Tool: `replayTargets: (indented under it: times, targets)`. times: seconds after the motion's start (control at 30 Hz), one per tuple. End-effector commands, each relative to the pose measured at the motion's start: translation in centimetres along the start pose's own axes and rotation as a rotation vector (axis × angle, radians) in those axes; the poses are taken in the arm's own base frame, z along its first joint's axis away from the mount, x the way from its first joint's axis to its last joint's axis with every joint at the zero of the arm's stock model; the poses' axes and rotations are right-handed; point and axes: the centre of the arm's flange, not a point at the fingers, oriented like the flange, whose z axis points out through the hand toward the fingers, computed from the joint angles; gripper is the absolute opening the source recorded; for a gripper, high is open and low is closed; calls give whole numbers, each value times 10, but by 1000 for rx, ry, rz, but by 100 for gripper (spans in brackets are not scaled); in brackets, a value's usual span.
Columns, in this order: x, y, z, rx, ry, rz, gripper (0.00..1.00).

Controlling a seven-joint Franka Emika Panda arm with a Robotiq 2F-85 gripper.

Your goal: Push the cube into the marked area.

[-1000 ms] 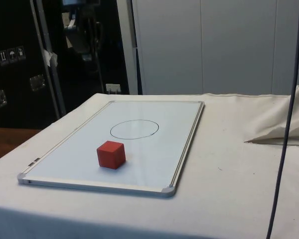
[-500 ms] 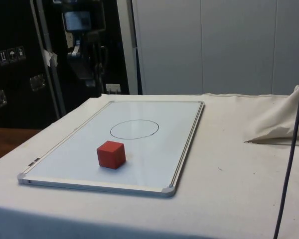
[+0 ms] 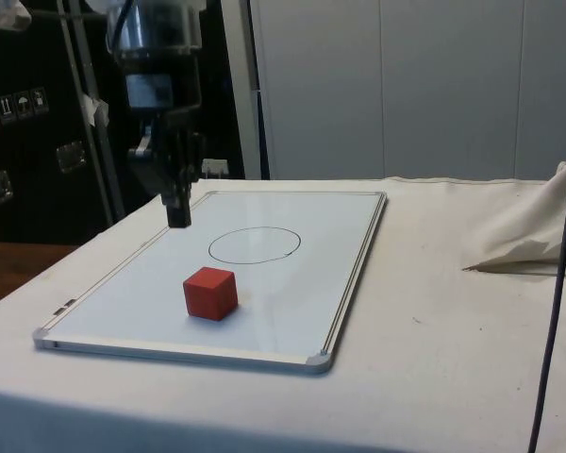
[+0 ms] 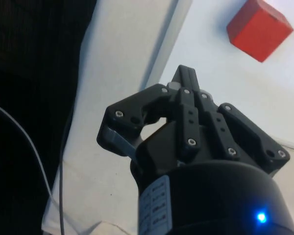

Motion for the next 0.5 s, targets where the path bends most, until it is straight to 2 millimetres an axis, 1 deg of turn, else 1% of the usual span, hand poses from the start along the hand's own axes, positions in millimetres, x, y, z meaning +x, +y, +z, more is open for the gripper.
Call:
replayTargets:
  times: [0.0, 0.07, 0.1, 0.17, 0.2, 0.27, 0.3, 0.37, 0.4, 0.47]
  targets:
    - [1, 1, 6, 10, 6, 13, 0]
    - [2, 1, 13, 11, 5, 17, 0]
    - [2, 1, 11, 3, 1, 9, 0]
    - [3, 2, 20, 13, 5, 22, 0]
    - [4, 2, 28, 16, 4, 28, 0]
    - [5, 2, 30, 18, 3, 32, 0]
    - [6, 2, 38, 20, 4, 37, 0]
    - [7, 3, 45, 21, 3, 43, 0]
    - [6, 4, 44, 13, -1, 36, 0]
    - [8, 3, 53, 24, 2, 49, 0]
